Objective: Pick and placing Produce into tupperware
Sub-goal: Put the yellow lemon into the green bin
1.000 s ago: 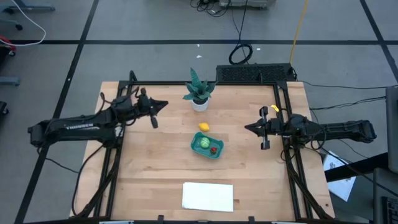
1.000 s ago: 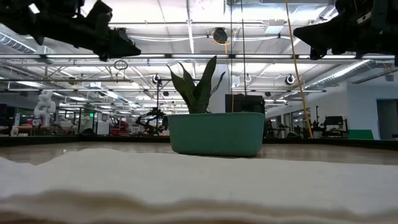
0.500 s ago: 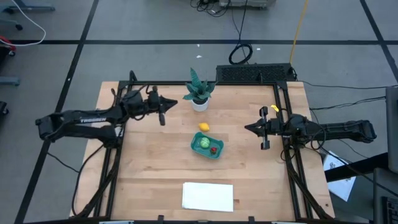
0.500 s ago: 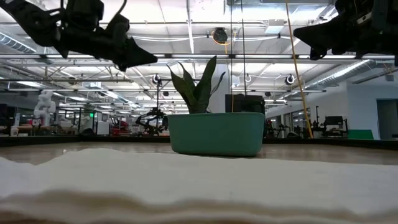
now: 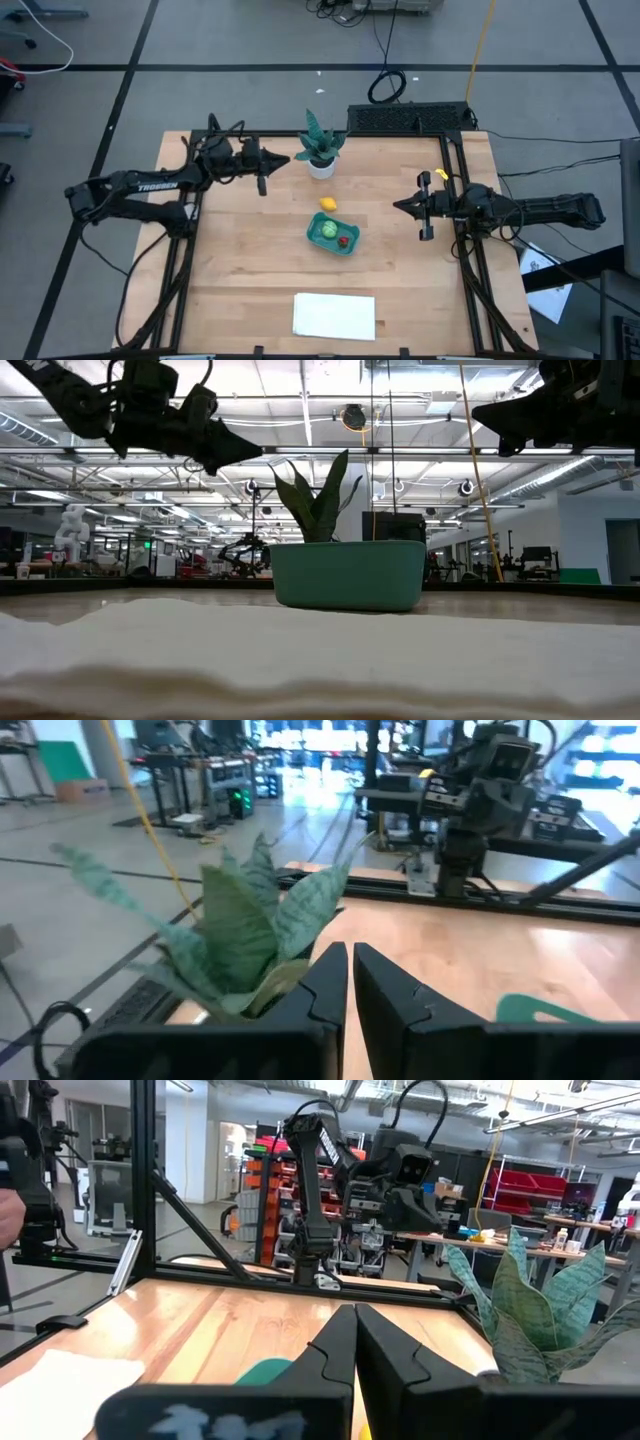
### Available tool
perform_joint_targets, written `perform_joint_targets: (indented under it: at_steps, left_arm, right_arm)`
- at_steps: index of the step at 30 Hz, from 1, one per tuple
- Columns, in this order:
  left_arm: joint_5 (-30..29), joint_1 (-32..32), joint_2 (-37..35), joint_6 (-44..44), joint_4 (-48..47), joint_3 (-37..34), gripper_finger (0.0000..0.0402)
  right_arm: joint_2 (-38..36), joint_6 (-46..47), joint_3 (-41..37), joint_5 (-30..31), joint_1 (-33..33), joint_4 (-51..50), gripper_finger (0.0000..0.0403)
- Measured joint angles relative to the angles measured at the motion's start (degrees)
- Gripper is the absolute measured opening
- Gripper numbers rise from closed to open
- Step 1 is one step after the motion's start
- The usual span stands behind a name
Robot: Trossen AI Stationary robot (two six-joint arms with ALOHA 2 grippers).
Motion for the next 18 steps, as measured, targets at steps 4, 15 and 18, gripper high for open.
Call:
perform_joint_targets:
  at_steps: [4, 15, 18]
  left_arm:
    - [1.0, -0.7, 1.8, 0.9, -6.6, 5.5, 0.0026]
    - [3.8, -3.4, 13.7, 10.2, -23.1, 21.2, 0.0026]
    - [4.1, -3.4, 16.7, 10.7, -26.2, 24.5, 0.0026]
  right_arm:
    - [0.0, -0.5, 0.0, 0.0, 0.0, 0.0, 0.0]
    - [0.1, -0.6, 0.0, 0.0, 0.0, -0.4, 0.0]
    - [0.2, -0.7, 0.0, 0.0, 0.0, -0.7, 0.0]
